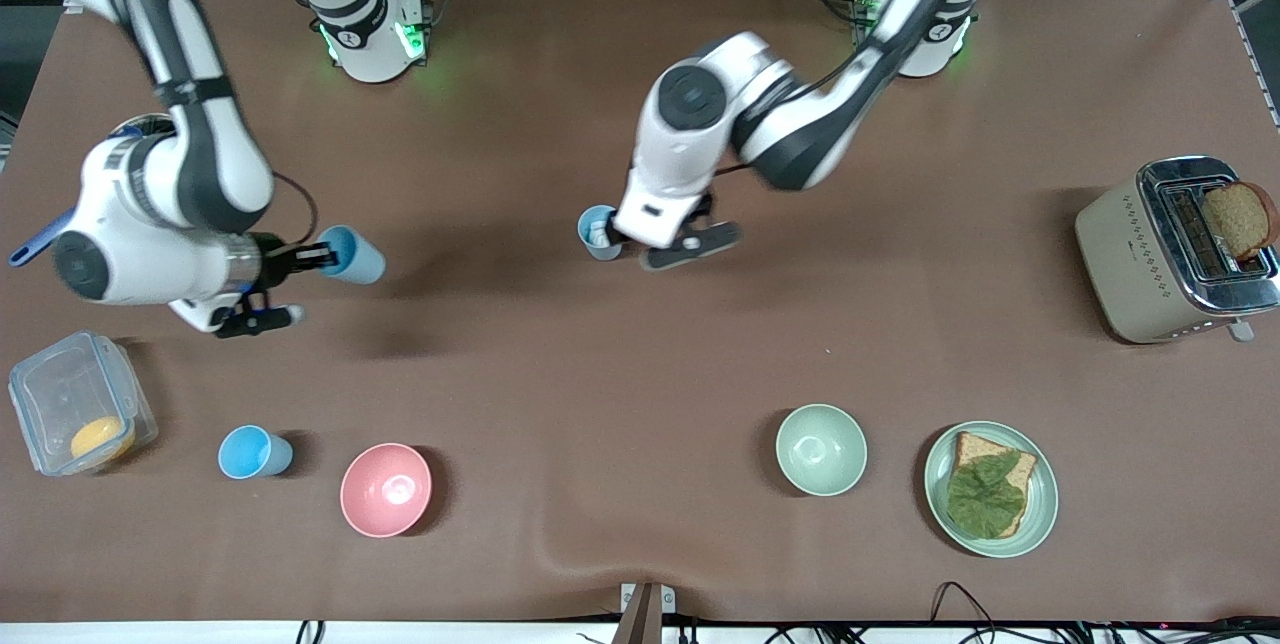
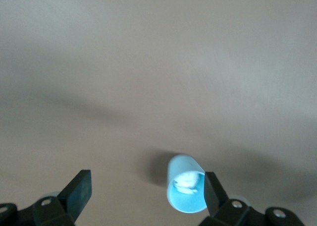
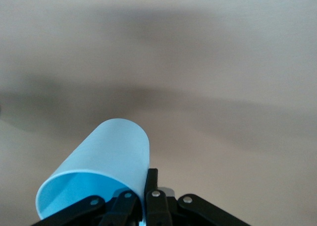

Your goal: Stack blue cups with both arms

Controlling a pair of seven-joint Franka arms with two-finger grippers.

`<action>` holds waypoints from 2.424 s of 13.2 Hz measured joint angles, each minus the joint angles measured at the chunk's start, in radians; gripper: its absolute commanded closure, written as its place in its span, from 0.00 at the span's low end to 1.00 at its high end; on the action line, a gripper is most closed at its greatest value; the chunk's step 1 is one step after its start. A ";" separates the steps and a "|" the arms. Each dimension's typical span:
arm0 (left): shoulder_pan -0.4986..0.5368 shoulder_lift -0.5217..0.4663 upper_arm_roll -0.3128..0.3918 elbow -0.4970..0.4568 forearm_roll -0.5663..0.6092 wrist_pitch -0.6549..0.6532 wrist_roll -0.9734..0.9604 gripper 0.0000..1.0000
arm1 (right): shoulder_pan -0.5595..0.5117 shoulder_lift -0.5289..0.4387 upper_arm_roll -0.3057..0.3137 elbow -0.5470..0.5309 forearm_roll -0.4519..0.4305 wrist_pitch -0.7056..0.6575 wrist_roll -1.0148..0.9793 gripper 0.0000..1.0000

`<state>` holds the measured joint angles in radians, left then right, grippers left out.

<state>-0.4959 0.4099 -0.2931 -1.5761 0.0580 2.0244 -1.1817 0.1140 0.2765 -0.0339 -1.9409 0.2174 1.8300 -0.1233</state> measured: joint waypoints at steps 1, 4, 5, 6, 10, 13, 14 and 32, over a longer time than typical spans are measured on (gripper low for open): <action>0.044 -0.062 0.001 0.000 0.009 -0.063 0.023 0.00 | 0.053 -0.007 0.002 -0.001 0.003 -0.001 0.084 1.00; 0.167 -0.198 0.005 -0.006 0.012 -0.200 0.148 0.00 | 0.186 -0.008 0.005 -0.005 0.104 0.003 0.288 1.00; 0.205 -0.227 0.006 -0.008 0.012 -0.233 0.186 0.00 | 0.225 -0.008 0.005 -0.007 0.131 0.013 0.351 1.00; 0.241 -0.252 0.007 -0.009 0.012 -0.275 0.233 0.00 | 0.265 -0.008 0.005 -0.008 0.143 0.035 0.415 1.00; 0.411 -0.343 0.009 -0.011 0.013 -0.369 0.550 0.00 | 0.440 0.012 0.006 -0.016 0.181 0.186 0.667 1.00; 0.482 -0.376 0.008 -0.016 0.013 -0.381 0.649 0.00 | 0.507 0.034 0.005 -0.014 0.224 0.248 0.747 1.00; 0.500 -0.386 0.008 -0.017 0.013 -0.382 0.690 0.00 | 0.507 0.036 0.003 -0.013 0.230 0.249 0.749 1.00; 0.525 -0.511 0.168 -0.063 -0.068 -0.487 0.974 0.00 | 0.578 0.079 -0.003 -0.008 0.235 0.314 0.827 0.24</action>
<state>0.0294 -0.1007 -0.1253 -1.6391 -0.0103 1.5374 -0.2077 0.6915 0.3557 -0.0367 -1.9487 0.4529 2.1438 0.7036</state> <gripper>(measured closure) 0.000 0.960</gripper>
